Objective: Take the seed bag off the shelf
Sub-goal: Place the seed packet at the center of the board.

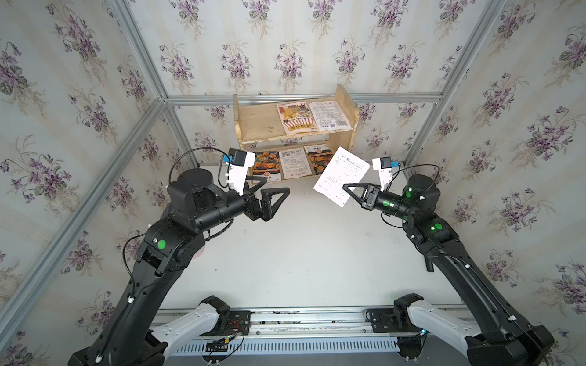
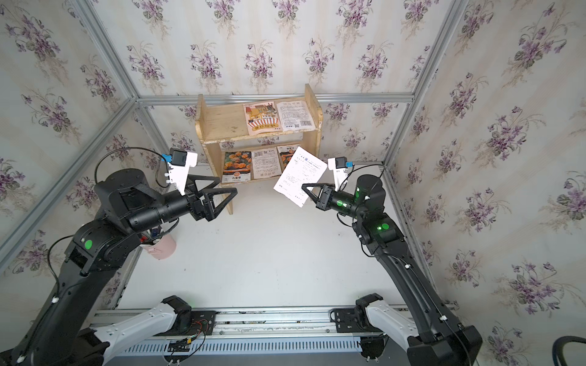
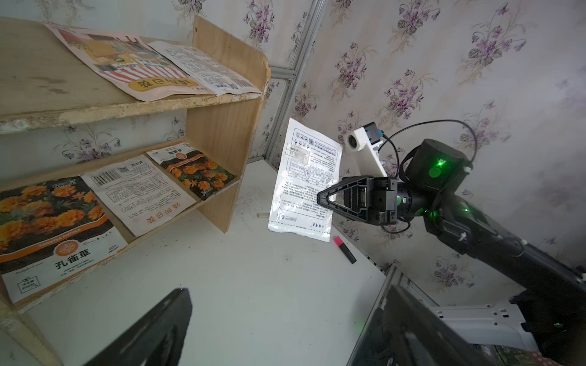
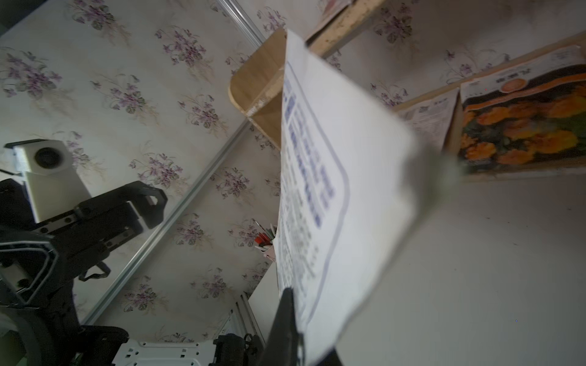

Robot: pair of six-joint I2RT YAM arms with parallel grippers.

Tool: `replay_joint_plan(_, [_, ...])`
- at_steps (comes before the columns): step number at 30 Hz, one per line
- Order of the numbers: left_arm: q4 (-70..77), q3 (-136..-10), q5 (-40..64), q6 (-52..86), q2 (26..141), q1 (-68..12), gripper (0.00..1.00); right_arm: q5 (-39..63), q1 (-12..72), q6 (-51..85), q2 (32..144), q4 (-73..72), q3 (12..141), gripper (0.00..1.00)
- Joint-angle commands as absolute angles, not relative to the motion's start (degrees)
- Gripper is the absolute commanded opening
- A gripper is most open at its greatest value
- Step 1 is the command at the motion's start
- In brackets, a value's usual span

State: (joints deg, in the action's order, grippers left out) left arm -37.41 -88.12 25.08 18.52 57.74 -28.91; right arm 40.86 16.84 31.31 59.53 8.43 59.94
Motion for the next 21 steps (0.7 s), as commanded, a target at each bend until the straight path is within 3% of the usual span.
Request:
replay_joint_plan(1, [-42.1, -87.84, 24.04, 11.08, 57.32, -28.85, 0.99, 45.02, 14.5, 19.61, 61.31, 23.49, 60.35, 0.0])
replay_joint_plan(9, [-42.5, -82.1, 21.38, 9.23, 56.26, -28.85, 1.0, 40.15, 13.01, 6.47, 68.74, 34.18, 60.93, 0.0])
replay_joint_plan(21, [-41.0, -76.68, 21.93, 9.47, 54.17, -28.91, 1.0, 27.88, 13.07, 3.38, 84.11, 39.76, 64.97, 0.0])
